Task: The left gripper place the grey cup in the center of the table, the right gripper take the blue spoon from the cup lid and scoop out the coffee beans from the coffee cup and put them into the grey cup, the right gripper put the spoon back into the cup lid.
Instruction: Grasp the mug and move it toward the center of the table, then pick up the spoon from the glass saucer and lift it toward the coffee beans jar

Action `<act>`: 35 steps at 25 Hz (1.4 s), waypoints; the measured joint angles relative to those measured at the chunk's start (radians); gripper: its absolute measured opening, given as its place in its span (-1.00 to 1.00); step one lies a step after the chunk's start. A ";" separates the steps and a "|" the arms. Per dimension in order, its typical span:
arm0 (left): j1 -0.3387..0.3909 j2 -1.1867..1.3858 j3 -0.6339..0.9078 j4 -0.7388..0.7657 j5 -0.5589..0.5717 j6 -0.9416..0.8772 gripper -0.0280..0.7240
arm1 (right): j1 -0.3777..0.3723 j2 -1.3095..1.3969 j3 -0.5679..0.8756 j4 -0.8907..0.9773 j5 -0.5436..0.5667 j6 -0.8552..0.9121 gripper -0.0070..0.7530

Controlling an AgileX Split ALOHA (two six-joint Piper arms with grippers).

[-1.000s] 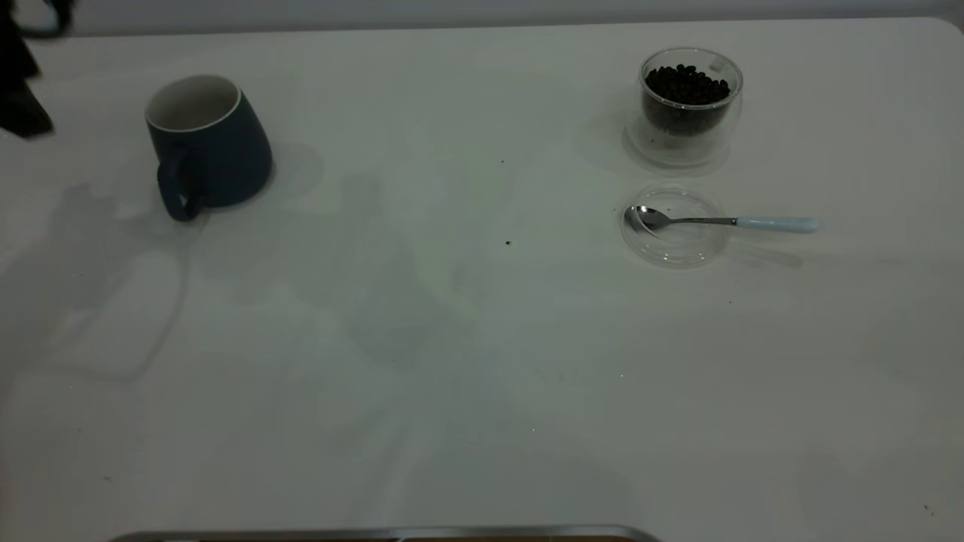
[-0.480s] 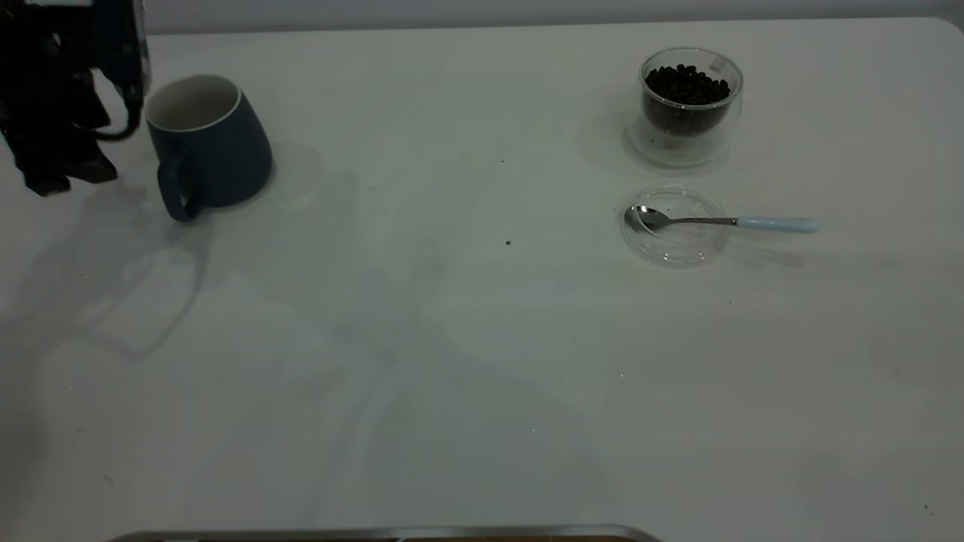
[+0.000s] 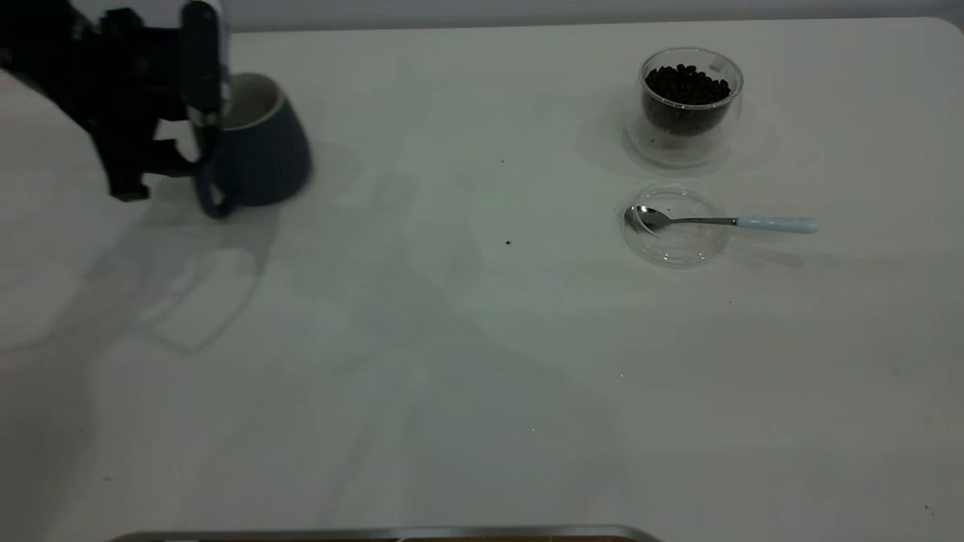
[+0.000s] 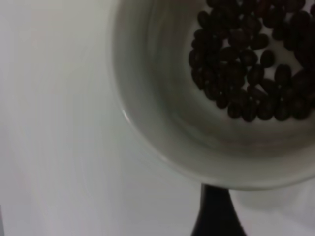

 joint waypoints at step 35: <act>-0.348 -0.741 0.008 -0.330 0.749 -0.613 0.58 | 0.000 0.000 0.000 0.000 0.000 0.000 0.51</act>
